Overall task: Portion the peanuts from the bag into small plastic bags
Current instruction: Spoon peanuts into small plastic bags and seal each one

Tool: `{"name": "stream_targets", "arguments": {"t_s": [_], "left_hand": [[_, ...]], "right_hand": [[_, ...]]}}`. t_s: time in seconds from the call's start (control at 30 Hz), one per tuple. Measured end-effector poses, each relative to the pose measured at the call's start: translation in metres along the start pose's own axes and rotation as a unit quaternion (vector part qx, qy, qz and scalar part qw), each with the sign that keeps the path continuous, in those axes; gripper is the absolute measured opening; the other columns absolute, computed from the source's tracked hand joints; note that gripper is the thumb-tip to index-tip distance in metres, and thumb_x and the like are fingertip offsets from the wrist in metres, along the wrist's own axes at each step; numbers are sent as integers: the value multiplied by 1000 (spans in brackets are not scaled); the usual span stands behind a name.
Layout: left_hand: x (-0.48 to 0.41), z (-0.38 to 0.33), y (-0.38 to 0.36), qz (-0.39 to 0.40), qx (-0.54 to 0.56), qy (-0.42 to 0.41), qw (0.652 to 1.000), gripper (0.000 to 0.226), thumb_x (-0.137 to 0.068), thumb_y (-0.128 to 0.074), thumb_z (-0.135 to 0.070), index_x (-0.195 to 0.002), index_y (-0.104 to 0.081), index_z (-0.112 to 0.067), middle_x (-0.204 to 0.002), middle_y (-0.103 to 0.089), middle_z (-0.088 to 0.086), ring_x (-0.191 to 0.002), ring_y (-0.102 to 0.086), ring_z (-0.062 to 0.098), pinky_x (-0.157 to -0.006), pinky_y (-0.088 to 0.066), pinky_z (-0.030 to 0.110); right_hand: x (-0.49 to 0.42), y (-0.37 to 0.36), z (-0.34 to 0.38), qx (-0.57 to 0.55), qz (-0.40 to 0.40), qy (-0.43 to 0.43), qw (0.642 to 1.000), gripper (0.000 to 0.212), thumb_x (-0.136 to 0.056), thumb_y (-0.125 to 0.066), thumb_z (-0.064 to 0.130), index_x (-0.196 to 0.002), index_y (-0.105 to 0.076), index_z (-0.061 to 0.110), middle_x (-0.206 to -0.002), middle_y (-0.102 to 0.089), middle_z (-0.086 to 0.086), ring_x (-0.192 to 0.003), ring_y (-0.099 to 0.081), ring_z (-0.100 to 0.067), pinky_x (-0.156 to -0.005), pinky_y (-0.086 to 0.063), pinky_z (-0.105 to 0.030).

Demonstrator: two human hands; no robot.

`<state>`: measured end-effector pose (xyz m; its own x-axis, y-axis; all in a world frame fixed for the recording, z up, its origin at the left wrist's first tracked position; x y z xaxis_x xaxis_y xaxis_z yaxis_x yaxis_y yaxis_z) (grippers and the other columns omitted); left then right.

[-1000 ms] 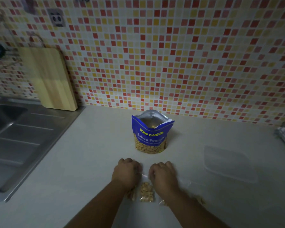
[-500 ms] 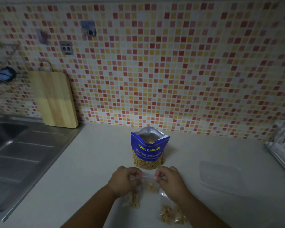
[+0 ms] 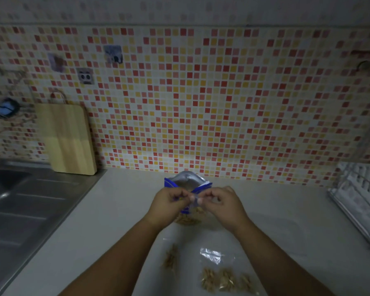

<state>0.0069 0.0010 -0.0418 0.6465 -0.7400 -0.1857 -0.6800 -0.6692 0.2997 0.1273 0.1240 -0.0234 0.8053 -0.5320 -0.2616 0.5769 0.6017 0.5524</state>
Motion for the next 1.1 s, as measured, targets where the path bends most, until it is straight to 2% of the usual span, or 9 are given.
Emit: {"name": "stream_targets", "arguments": {"t_s": [0.07,0.23,0.3,0.4,0.53,0.67,0.77,0.93,1.1], "left_hand": [[-2,-6,-2,-13,18,-1,1000,10,-81,-70,-19,-82,-75,-11,-79,-73,6,-80,-68,16,-75,-53,25],[-2,-24,-5,-36,28,-34,998,9,-83,-66,-4,-82,-75,-3,-70,-69,-1,-70,-63,5,-68,-51,18],[-3,-30,-5,-39,9,-71,997,10,-81,-66,-8,-78,-75,-7,-68,-70,-1,-69,-64,10,-68,-52,27],[-2,-38,-8,-62,12,-102,993,13,-76,-62,-14,-70,-73,-9,-65,-69,-3,-65,-64,11,-65,-50,25],[-1,-43,-10,-81,20,-134,987,23,-74,-60,-26,-66,-70,-7,-64,-67,7,-64,-63,22,-63,-49,28],[-2,-42,-8,-112,-6,-153,982,33,-71,-57,-34,-65,-68,-3,-63,-64,13,-62,-60,23,-61,-48,33],[-2,-44,-7,-127,-21,-162,978,30,-70,-56,-36,-64,-66,-8,-62,-63,10,-62,-60,19,-62,-47,31],[0,-44,-7,-138,-26,-151,979,17,-73,-61,-21,-58,-65,-27,-66,-65,-8,-67,-60,9,-61,-44,12],[2,-45,-8,-134,-22,-154,979,19,-74,-60,-17,-60,-62,-31,-64,-63,-18,-66,-59,1,-61,-42,6]], "right_hand": [[-2,2,6,11,-16,20,1000,9,-78,-74,25,-84,-75,20,-78,-60,10,-96,-46,-14,-76,-34,-8],[-8,8,16,63,-52,73,994,3,-77,-74,22,-78,-74,19,-79,-61,6,-87,-42,-8,-77,-26,-4],[-9,9,18,64,-66,92,992,9,-74,-72,27,-73,-73,18,-74,-59,10,-84,-41,4,-79,-24,-6],[-11,11,20,55,-79,94,991,29,-66,-55,45,-69,-70,21,-67,-53,17,-87,-38,16,-78,-26,-10],[-10,16,21,55,-98,101,989,35,-62,-50,48,-69,-70,21,-67,-53,20,-83,-39,3,-74,-28,-6],[-8,21,20,55,-109,88,989,8,-66,-61,28,-67,-68,25,-66,-54,20,-85,-42,-12,-74,-27,-1],[-5,25,19,54,-123,98,986,4,-66,-62,25,-65,-63,29,-65,-53,21,-82,-46,-14,-75,-27,0],[-1,29,14,43,-124,103,986,17,-64,-50,44,-63,-59,30,-63,-53,19,-85,-42,15,-81,-34,-21],[0,31,7,45,-133,86,986,21,-65,-48,46,-63,-60,29,-63,-52,21,-84,-43,18,-95,-36,-40]]}}
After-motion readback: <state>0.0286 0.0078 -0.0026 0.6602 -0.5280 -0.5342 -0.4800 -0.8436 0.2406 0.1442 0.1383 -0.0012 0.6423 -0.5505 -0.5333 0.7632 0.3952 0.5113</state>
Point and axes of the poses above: each hand's wrist, its own x-axis away from the middle knuckle, its own y-axis out of the back of the hand, z = x × y, the point moved 2 cm from there along -x, towards the middle knuckle
